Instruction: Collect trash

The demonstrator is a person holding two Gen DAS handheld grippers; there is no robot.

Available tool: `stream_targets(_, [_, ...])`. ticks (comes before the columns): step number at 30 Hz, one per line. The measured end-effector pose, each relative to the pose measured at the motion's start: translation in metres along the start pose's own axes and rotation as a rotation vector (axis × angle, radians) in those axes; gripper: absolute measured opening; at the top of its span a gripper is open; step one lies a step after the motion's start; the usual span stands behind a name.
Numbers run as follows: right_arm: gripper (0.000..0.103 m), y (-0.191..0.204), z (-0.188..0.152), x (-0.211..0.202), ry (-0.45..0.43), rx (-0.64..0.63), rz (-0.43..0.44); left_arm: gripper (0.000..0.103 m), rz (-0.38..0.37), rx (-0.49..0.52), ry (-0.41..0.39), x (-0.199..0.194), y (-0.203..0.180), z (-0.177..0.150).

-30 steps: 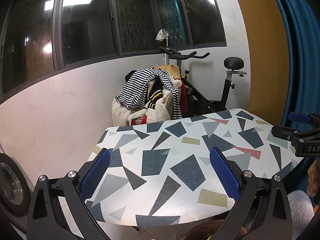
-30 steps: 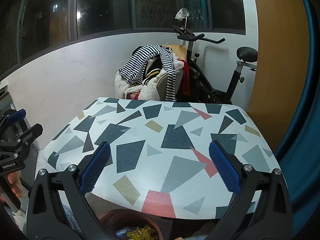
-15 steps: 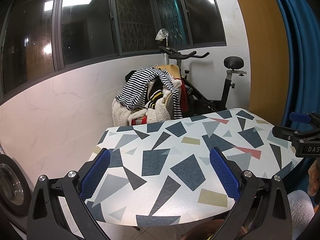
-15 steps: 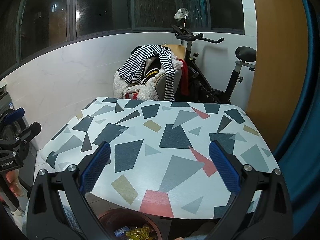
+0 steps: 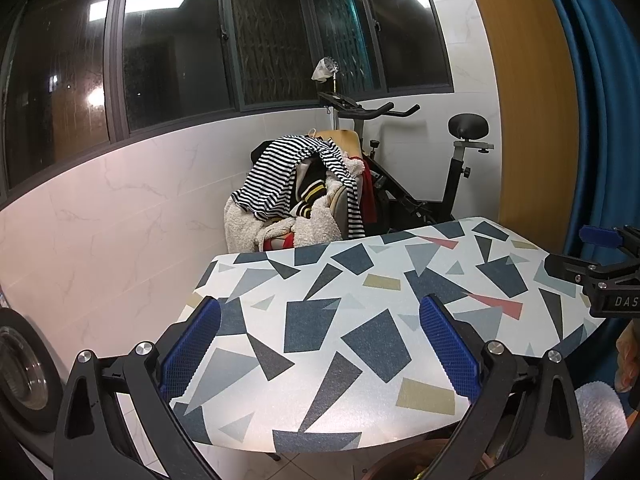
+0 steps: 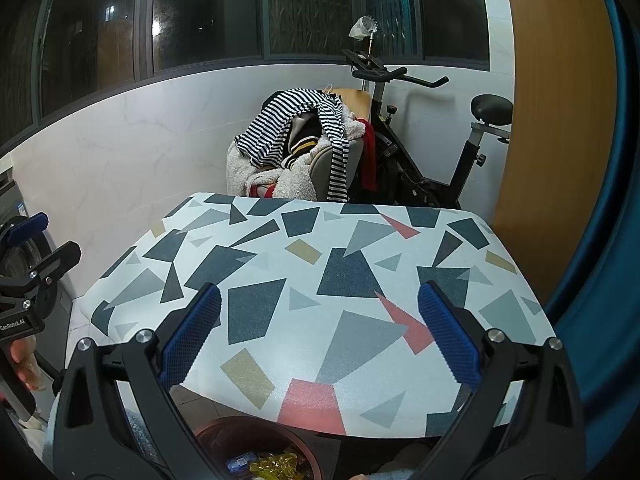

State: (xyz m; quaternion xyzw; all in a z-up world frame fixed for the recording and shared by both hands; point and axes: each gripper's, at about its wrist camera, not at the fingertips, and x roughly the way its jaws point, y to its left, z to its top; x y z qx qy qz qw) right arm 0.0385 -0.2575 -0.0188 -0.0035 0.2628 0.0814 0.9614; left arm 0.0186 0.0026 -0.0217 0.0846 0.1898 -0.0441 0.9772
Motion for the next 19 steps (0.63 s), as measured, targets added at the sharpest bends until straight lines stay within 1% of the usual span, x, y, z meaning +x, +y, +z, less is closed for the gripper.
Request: stream_targets(19, [0.097, -0.0038, 0.0009, -0.001, 0.001, -0.004, 0.0, 0.097, 0.005, -0.003, 0.005, -0.0023, 0.0091, -0.0026])
